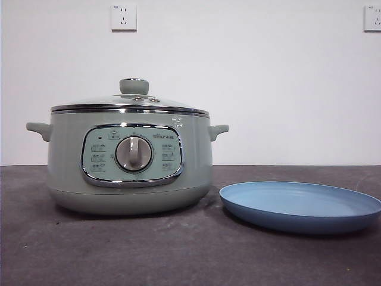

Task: Take the potato out from the steamer,put the potato on the plate,close the lid

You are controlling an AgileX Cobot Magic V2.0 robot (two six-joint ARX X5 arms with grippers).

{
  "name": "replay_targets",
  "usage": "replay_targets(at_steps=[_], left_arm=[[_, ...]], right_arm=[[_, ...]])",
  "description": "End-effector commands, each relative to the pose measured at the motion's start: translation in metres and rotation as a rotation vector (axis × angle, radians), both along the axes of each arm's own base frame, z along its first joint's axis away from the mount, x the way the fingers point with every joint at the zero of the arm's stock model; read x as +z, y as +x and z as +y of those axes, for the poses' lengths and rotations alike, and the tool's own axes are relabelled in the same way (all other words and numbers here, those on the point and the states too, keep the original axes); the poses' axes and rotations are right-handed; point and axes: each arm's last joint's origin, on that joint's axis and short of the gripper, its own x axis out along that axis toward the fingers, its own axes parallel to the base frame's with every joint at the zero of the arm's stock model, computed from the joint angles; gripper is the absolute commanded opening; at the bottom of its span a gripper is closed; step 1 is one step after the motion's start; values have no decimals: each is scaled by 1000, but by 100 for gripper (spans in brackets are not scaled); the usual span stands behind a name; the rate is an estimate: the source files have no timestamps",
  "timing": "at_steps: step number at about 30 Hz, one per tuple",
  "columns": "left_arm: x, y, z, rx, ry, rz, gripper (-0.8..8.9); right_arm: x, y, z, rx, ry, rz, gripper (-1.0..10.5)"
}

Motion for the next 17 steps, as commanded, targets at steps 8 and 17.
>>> replay_targets(at_steps=[8, 17], left_arm=[[63, -14, -3, -73, -76, -55, -8], [122, -9, -8, -289, -26, 37, -8]], right_arm=[[56, -6, 1, 40, 98, -55, -12], [124, -2, 7, 271, -45, 106, -12]])
